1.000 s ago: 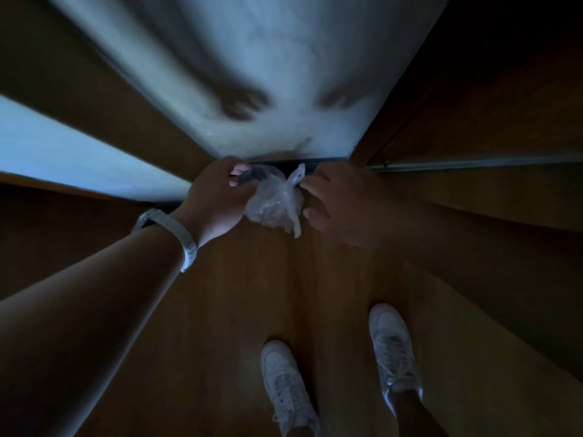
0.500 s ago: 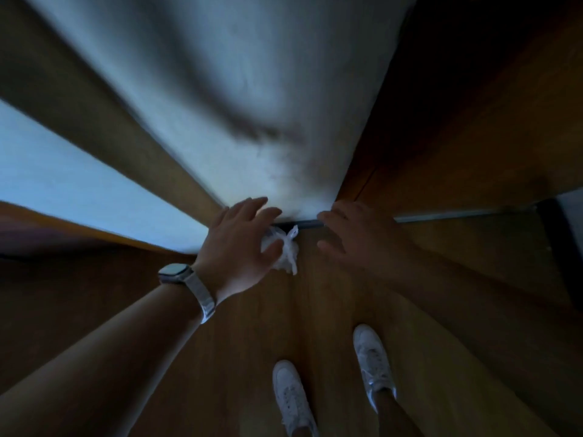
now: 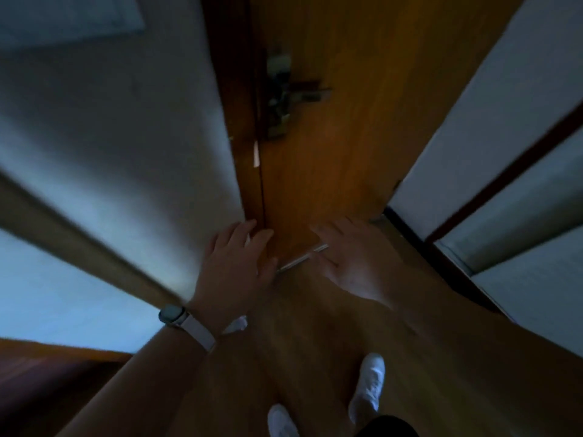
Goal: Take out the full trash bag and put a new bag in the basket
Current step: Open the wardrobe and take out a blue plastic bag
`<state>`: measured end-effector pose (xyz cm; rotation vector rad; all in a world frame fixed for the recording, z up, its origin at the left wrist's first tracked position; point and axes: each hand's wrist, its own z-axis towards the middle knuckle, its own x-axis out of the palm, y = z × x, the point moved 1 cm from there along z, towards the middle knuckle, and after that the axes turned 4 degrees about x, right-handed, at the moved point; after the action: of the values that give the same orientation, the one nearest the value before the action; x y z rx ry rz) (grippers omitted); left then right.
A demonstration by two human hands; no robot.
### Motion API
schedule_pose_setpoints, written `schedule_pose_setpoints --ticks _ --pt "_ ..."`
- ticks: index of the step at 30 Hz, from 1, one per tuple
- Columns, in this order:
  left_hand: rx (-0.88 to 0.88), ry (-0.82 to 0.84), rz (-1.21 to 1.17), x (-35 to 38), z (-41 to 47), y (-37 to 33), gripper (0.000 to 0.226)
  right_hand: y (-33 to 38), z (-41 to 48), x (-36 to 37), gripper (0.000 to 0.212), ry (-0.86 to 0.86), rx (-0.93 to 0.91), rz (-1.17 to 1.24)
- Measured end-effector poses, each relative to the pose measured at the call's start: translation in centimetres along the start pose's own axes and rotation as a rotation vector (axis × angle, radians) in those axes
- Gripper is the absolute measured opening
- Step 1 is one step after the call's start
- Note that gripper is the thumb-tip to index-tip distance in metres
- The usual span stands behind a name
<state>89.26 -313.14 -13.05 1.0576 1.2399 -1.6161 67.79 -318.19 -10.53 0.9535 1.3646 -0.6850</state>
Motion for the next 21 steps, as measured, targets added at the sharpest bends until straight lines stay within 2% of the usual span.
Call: schedule_pose_setpoints --ticks 5,14,18,21 --pt "0.163 0.022 -0.054 -1.2 1.7 -8.1 0.054 -3.5 -7.7 -5.0 0.059 -0.137 0.133 0.017" --pt "0.440 0.035 0.024 -0.4 4.0 -24.9 0.054 -12.2 -21.6 -10.0 0.046 -0.294 0.432 -0.137" --pt "0.600 0.016 -0.006 0.6 3.1 -34.5 0.052 -18.2 -29.4 -11.0 0.052 -0.228 0.592 -0.079" --pt "0.749 0.015 -0.022 2.0 2.1 -41.8 0.051 -22.5 -35.9 -11.8 0.060 -0.261 0.699 -0.045"
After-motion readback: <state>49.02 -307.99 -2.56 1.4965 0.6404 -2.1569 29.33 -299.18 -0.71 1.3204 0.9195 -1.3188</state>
